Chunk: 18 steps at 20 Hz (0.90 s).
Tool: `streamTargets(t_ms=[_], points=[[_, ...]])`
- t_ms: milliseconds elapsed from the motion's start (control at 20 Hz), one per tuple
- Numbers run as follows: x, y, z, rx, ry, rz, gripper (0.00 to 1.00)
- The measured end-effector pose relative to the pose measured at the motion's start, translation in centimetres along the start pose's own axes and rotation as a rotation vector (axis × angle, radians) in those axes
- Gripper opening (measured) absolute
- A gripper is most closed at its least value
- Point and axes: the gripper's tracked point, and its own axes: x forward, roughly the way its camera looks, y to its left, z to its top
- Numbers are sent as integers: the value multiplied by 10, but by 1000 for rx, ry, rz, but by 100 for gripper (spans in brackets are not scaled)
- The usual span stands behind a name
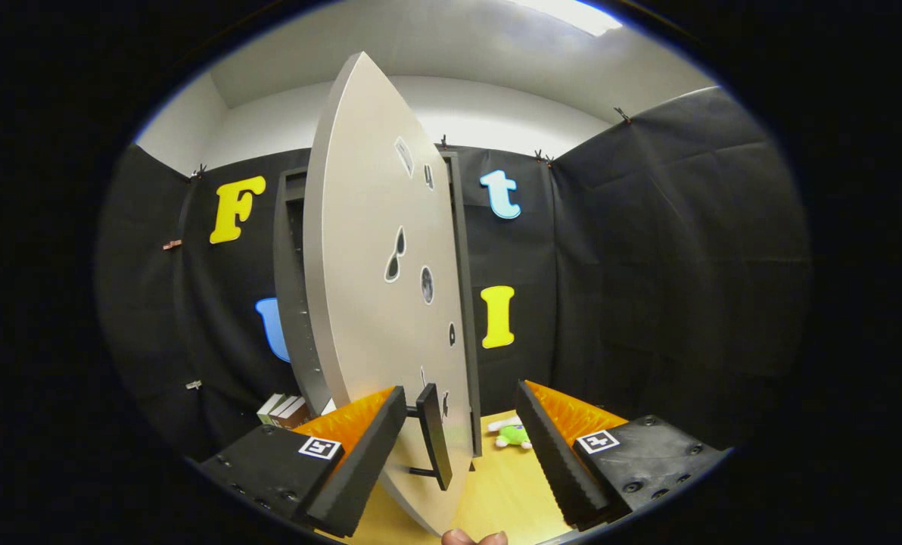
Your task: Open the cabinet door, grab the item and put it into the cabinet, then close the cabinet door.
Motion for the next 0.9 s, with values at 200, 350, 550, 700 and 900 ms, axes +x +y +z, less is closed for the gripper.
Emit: streamTargets(t_ms=[200, 350, 550, 700, 900], points=[[13, 36, -2, 1, -3, 55, 97], [28, 66, -7, 4, -4, 100, 97], [49, 101, -15, 17, 2, 152, 98], [56, 121, -25, -2, 17, 183, 99], [58, 141, -49, -40, 69, 214, 100]])
